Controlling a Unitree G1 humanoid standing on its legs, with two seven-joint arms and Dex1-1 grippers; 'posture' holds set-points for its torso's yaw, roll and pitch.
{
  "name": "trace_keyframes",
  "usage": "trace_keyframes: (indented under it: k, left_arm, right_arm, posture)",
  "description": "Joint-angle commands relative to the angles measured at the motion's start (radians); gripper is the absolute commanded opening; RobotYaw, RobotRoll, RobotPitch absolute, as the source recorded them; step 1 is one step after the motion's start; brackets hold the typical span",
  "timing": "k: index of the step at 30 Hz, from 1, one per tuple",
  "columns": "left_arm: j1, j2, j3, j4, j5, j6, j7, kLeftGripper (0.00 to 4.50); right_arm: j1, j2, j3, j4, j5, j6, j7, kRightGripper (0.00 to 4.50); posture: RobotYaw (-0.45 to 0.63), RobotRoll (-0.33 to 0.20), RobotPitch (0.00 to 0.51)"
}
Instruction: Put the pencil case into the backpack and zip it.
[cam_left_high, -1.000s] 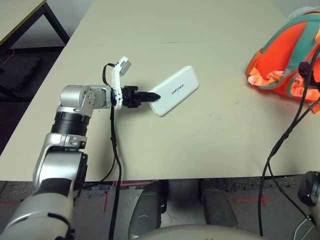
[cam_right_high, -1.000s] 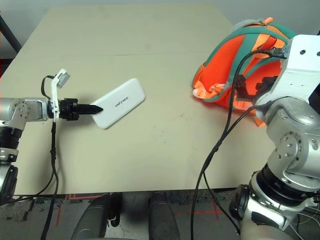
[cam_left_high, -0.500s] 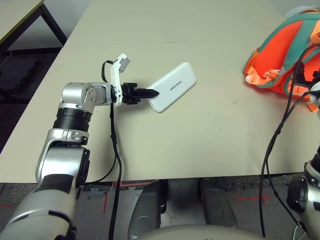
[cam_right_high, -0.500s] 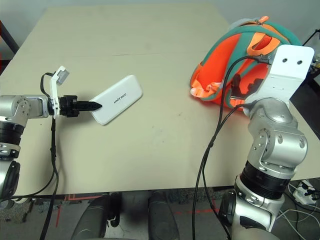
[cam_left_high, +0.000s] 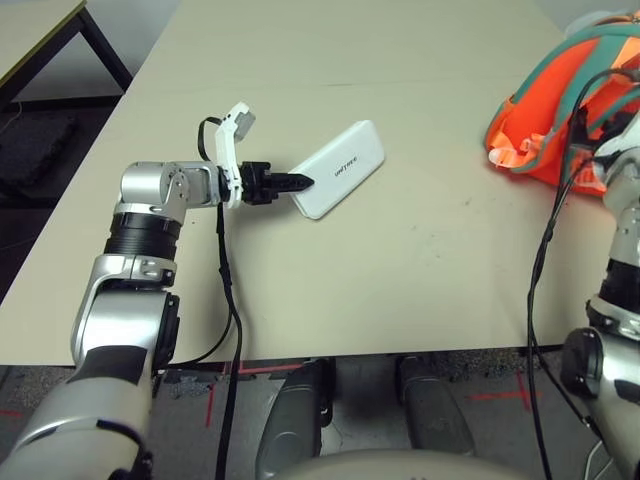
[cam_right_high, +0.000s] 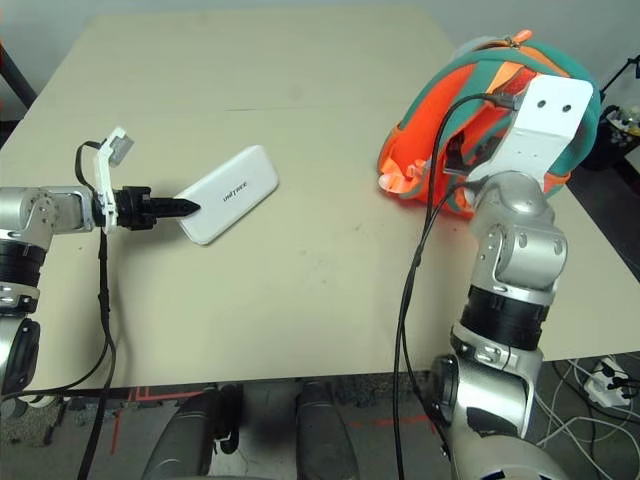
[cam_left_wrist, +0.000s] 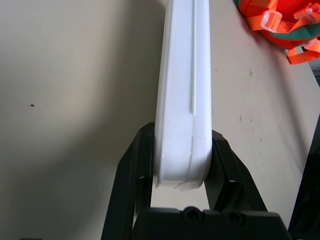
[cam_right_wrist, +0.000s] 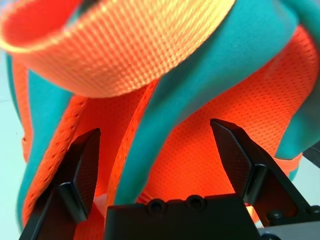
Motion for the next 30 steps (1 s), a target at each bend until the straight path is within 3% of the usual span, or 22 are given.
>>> trace_keyframes:
  k: [1, 9, 17, 30]
  left_arm:
    - [0.038, 0.010, 0.013, -0.025, 0.020, 0.022, 0.030, 1.43]
    - [0.077, 0.015, 0.028, -0.080, 0.013, 0.060, 0.041, 1.43]
    - [0.069, 0.003, 0.017, -0.066, 0.023, 0.064, 0.036, 1.43]
    - [0.129, -0.005, 0.058, -0.139, 0.003, 0.102, 0.063, 1.43]
  right_arm:
    - [0.014, 0.004, 0.005, -0.009, 0.007, 0.016, 0.002, 4.50]
    - [0.111, -0.036, -0.106, -0.334, 0.076, 0.337, 0.010, 4.50]
    - [0.067, -0.024, -0.170, -0.533, 0.138, 0.582, 0.029, 4.50]
    - [0.042, -0.017, -0.128, -0.395, 0.128, 0.455, 0.066, 4.50]
  posture:
    - [0.03, 0.000, 0.202]
    - [0.00, 0.000, 0.226]
    - [-0.04, 0.000, 0.237]
    - [0.01, 0.000, 0.240]
